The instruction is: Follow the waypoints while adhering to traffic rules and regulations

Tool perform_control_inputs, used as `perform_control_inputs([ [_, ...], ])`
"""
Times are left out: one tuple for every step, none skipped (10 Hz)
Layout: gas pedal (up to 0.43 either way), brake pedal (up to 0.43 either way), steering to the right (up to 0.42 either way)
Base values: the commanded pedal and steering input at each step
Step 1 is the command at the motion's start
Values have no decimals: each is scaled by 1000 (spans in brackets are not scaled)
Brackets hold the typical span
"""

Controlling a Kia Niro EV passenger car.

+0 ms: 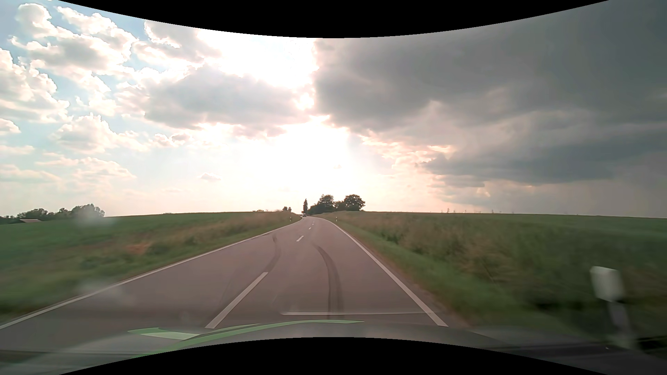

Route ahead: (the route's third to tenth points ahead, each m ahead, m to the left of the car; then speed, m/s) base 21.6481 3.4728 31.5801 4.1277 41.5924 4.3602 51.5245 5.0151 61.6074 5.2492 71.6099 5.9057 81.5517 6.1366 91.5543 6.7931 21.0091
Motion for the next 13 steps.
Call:
perform_control_inputs([
  [169, 0, -6],
  [169, 0, -6],
  [169, 0, -7],
  [169, 0, -6],
  [169, 0, -6],
  [169, 0, -6],
  [169, 0, -6],
  [169, 0, -6],
  [169, 0, -5],
  [177, 0, -4],
  [177, 0, -3],
  [177, 0, -2],
  [177, 0, -1],
])
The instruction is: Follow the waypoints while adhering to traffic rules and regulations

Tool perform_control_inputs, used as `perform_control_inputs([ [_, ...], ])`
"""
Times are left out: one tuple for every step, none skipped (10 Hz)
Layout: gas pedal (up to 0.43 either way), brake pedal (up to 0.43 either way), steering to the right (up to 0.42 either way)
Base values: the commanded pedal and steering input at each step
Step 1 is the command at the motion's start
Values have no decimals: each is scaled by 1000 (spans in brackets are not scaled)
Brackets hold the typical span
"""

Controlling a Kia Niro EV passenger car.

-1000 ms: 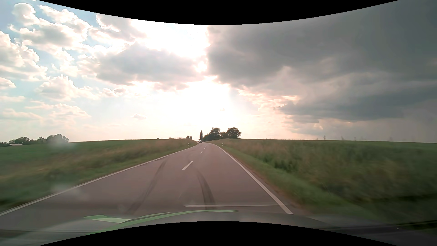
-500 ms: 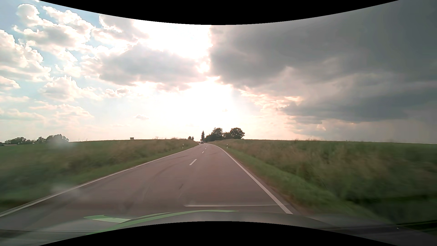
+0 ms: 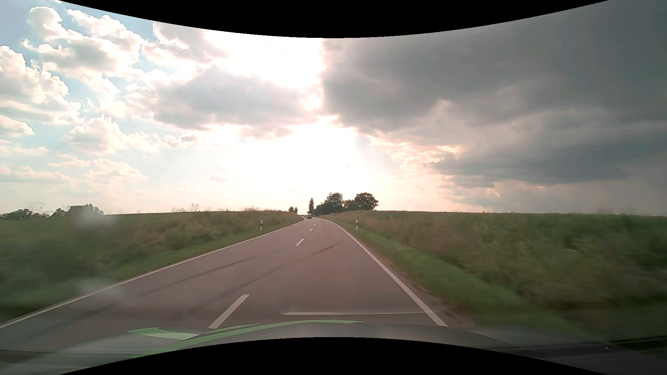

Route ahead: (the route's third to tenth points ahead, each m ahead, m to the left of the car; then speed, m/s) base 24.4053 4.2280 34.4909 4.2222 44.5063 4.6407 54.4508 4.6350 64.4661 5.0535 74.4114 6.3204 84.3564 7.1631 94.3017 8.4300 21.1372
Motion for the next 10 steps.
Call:
perform_control_inputs([
  [177, 0, -1],
  [177, 0, -1],
  [177, 0, -2],
  [177, 0, -2],
  [177, 0, -1],
  [177, 0, -2],
  [177, 0, -3],
  [177, 0, -4],
  [177, 0, -5],
  [177, 0, -5],
])
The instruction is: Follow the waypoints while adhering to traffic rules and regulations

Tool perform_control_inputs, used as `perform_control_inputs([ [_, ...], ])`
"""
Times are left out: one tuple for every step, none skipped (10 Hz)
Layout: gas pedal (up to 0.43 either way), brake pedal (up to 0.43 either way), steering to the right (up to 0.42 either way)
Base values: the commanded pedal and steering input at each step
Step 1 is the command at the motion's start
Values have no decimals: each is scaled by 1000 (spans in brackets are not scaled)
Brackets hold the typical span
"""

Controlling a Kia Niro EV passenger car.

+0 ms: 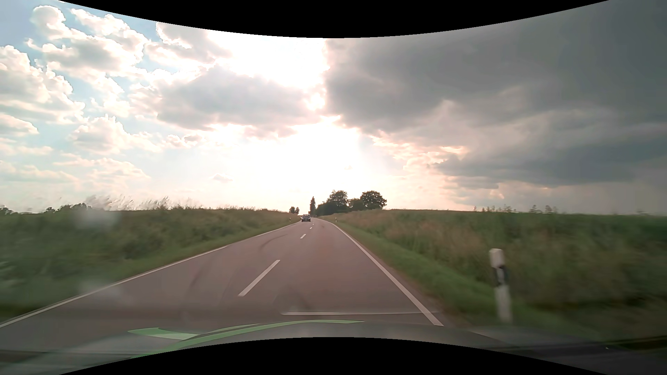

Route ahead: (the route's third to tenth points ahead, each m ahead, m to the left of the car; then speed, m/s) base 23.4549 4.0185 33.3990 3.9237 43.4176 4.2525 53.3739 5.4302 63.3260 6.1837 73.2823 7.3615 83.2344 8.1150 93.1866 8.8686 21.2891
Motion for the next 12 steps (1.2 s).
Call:
perform_control_inputs([
  [177, 0, -5],
  [177, 0, -6],
  [177, 0, -6],
  [177, 0, -7],
  [177, 0, -7],
  [189, 0, -7],
  [189, 0, -7],
  [189, 0, -7],
  [189, 0, -5],
  [189, 0, -4],
  [189, 0, -4],
  [189, 0, -4],
])
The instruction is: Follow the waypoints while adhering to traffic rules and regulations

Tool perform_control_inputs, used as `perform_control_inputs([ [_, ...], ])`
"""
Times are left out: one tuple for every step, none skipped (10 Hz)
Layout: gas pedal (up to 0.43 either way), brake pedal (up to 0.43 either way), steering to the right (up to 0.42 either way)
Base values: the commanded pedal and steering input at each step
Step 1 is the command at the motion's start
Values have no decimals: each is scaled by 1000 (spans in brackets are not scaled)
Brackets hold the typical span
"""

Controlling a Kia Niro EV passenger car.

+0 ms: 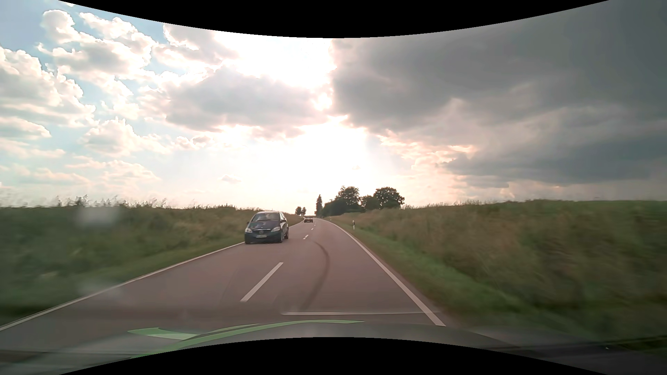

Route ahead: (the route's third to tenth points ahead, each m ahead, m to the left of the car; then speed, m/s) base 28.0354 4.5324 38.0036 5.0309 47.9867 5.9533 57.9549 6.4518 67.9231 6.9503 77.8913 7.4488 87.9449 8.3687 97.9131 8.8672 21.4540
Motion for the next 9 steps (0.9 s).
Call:
perform_control_inputs([
  [189, 0, -4],
  [189, 0, -4],
  [189, 0, -4],
  [189, 0, -4],
  [189, 0, -4],
  [189, 0, -4],
  [189, 0, -4],
  [189, 0, -4],
  [189, 0, -4],
])
